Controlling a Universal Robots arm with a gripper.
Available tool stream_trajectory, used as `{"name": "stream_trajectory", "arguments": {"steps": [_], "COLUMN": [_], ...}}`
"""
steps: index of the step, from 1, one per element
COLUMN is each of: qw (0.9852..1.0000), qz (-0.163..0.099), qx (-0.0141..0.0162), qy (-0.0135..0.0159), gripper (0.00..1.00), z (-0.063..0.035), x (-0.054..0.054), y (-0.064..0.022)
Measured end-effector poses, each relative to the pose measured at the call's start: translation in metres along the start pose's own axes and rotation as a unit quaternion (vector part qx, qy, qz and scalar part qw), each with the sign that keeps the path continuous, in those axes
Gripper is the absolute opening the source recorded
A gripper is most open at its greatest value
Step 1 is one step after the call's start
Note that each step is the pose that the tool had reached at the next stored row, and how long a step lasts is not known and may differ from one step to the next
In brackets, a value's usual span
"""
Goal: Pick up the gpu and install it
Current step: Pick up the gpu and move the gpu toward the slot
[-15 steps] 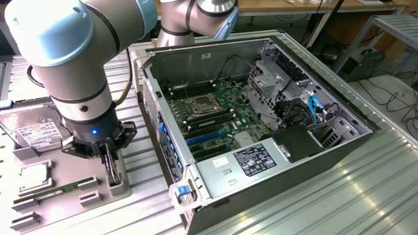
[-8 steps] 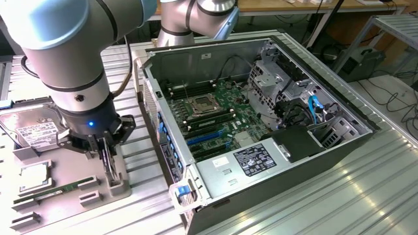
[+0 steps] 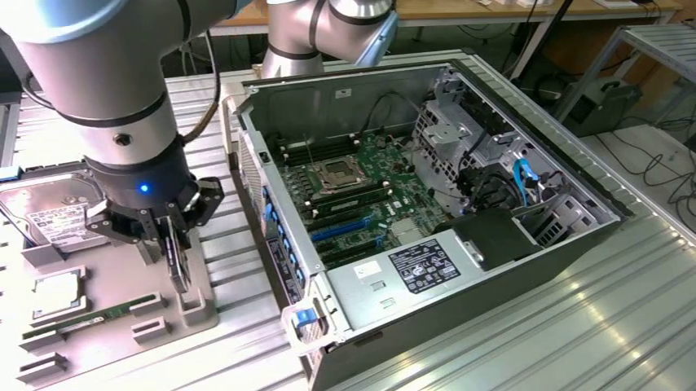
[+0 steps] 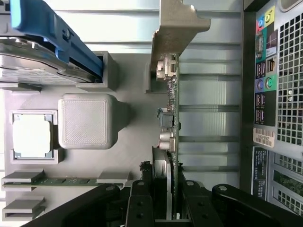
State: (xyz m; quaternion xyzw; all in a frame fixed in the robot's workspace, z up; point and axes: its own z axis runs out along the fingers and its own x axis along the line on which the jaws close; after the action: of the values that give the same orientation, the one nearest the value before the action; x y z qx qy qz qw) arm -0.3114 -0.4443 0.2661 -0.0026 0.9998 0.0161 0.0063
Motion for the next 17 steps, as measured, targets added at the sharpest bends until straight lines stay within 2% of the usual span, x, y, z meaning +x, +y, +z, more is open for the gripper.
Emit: {"name": "stream_trajectory", "arguments": {"steps": [17], "qw": [1.0000], "qz": [0.000], "qx": [0.0000], "qy": [-0.0001], "gripper": [0.28], "z": [-0.0491], "x": [-0.001], "y": [0.0016]}}
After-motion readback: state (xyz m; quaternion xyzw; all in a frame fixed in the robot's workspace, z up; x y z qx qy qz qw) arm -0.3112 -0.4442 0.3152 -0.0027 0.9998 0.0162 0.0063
